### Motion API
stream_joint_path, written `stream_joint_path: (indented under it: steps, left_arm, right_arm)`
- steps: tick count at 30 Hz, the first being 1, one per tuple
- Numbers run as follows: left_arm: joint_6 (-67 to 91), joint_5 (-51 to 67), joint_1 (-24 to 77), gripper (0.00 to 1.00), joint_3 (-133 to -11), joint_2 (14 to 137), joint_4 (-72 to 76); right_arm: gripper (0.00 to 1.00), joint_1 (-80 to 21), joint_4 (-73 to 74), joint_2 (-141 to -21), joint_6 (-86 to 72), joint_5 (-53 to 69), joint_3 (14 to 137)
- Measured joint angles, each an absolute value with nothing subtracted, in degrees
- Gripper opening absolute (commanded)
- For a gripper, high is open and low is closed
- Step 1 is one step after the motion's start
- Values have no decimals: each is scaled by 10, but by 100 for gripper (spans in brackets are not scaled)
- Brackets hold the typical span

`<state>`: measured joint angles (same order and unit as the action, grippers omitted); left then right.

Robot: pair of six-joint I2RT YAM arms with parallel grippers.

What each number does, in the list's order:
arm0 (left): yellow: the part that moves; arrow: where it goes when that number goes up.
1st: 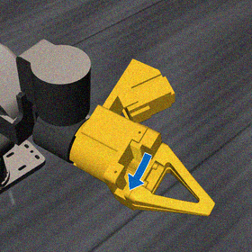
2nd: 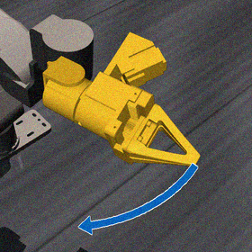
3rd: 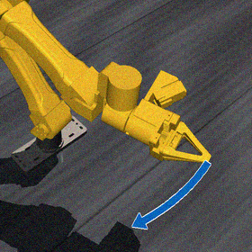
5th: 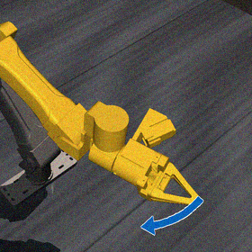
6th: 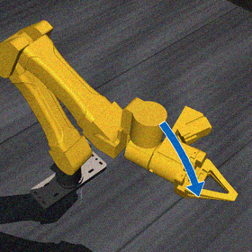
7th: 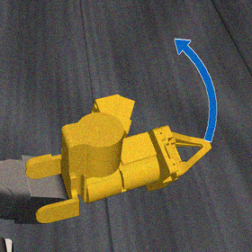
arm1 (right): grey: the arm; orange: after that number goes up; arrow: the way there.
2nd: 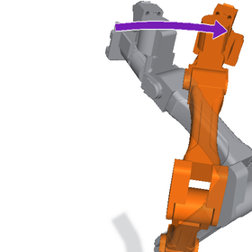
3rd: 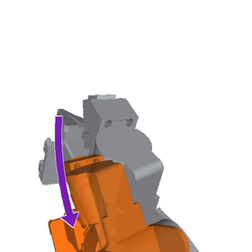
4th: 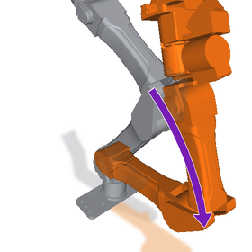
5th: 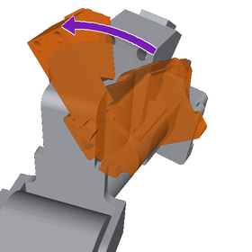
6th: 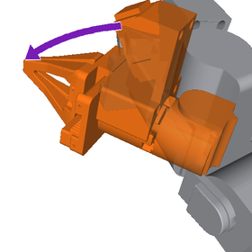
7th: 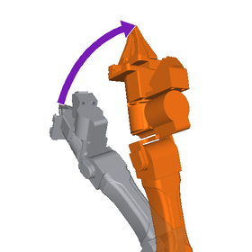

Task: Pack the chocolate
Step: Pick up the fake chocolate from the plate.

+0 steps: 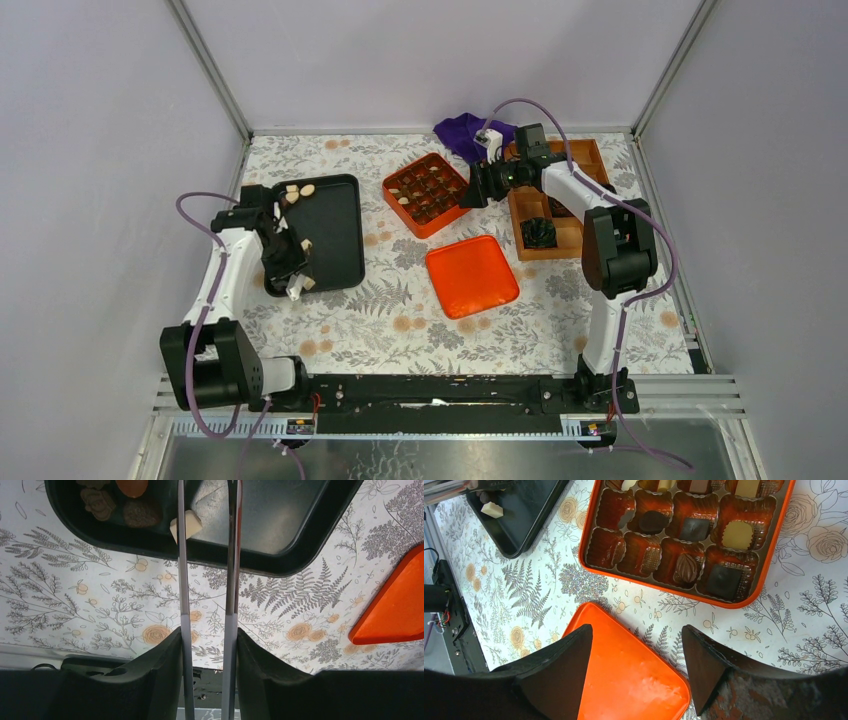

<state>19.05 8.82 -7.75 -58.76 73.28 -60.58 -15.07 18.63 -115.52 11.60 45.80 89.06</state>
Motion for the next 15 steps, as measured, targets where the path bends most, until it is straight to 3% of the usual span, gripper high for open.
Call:
stream_joint_path:
  steps: [7, 15]
  left_arm:
    - [192, 85, -74, 41, -606, 772, -587]
    - [195, 87, -60, 27, -618, 790, -576]
  right_arm:
    - [73, -151, 186, -1155, 116, 460, 891]
    - [73, -150, 186, -1155, 116, 461, 891]
